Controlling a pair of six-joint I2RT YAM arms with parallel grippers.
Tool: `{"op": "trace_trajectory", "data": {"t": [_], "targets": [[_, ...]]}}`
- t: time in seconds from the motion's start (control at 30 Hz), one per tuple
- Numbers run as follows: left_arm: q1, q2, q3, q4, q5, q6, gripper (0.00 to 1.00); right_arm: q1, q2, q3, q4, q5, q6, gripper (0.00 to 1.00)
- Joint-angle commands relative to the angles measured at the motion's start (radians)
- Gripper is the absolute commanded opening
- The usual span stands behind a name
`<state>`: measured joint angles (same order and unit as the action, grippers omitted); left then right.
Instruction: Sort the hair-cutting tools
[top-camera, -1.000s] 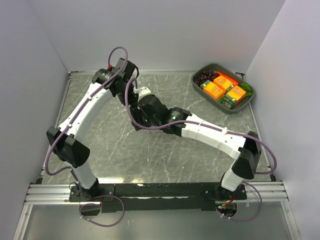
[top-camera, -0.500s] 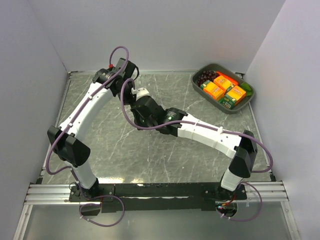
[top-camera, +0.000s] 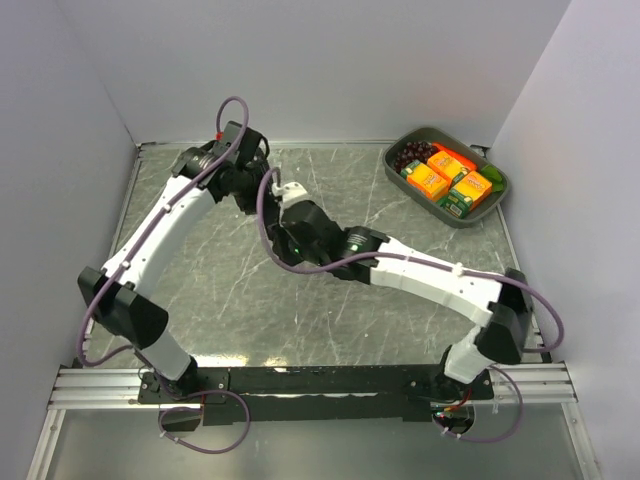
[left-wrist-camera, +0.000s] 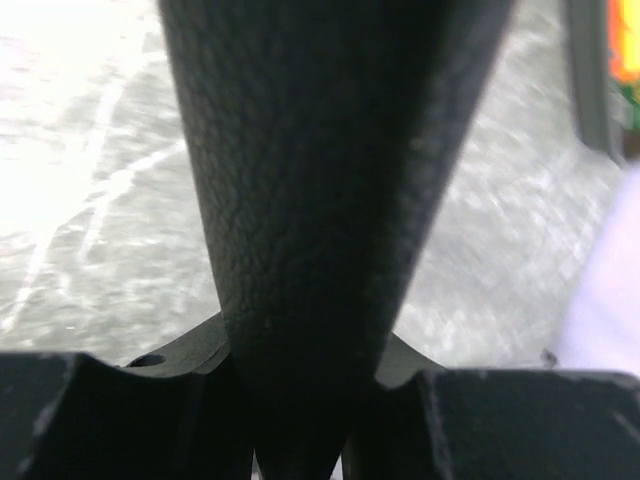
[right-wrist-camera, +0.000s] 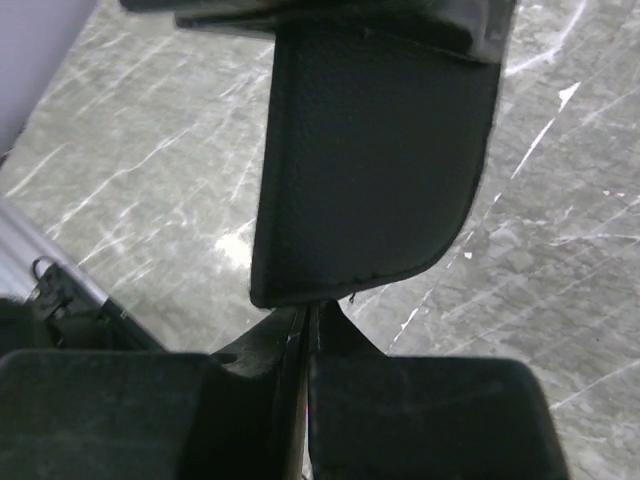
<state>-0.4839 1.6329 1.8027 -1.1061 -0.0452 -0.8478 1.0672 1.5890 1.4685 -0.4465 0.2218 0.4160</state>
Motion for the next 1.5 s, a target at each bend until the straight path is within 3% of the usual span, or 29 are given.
{"op": "trace_trajectory", "data": {"t": [0.0, 0.2, 0.37, 0.53, 0.67, 0.7, 0.77, 0.87, 1.0, 1.13, 1.47], "targets": [[0.021, -0.134, -0.031, 0.147, 0.177, 0.065, 0.01, -0.007, -0.145, -0.103, 0.005, -0.073, -0.054, 0.0], [0.031, -0.176, -0.089, 0.268, 0.428, 0.134, 0.02, -0.016, -0.311, -0.224, -0.012, -0.131, -0.117, 0.0], [0.036, -0.223, -0.227, 0.494, 0.663, 0.098, 0.07, -0.035, -0.394, -0.241, -0.055, -0.197, -0.154, 0.0], [0.034, -0.252, -0.289, 0.623, 0.735, 0.039, 0.08, -0.052, -0.443, -0.269, -0.084, -0.217, -0.166, 0.0], [0.033, -0.246, -0.293, 0.634, 0.699, 0.012, 0.04, -0.055, -0.436, -0.252, -0.095, -0.254, -0.172, 0.0], [0.033, -0.243, -0.29, 0.628, 0.659, 0.007, 0.03, -0.055, -0.416, -0.24, -0.1, -0.251, -0.165, 0.06], [0.031, -0.234, -0.266, 0.598, 0.598, -0.007, 0.01, -0.052, -0.397, -0.223, -0.097, -0.242, -0.143, 0.33], [0.025, -0.206, -0.224, 0.529, 0.474, -0.026, 0.01, -0.053, -0.379, -0.223, -0.052, -0.174, -0.118, 0.48], [0.015, -0.157, -0.145, 0.353, 0.308, -0.039, 0.01, -0.053, -0.301, -0.16, -0.057, -0.06, -0.105, 0.52], [0.013, -0.139, -0.108, 0.29, 0.21, -0.056, 0.01, -0.052, -0.235, -0.116, -0.02, -0.013, -0.094, 0.53], [0.013, -0.13, -0.082, 0.256, 0.185, -0.051, 0.01, -0.052, -0.118, -0.042, 0.091, -0.05, -0.072, 0.53]]}}
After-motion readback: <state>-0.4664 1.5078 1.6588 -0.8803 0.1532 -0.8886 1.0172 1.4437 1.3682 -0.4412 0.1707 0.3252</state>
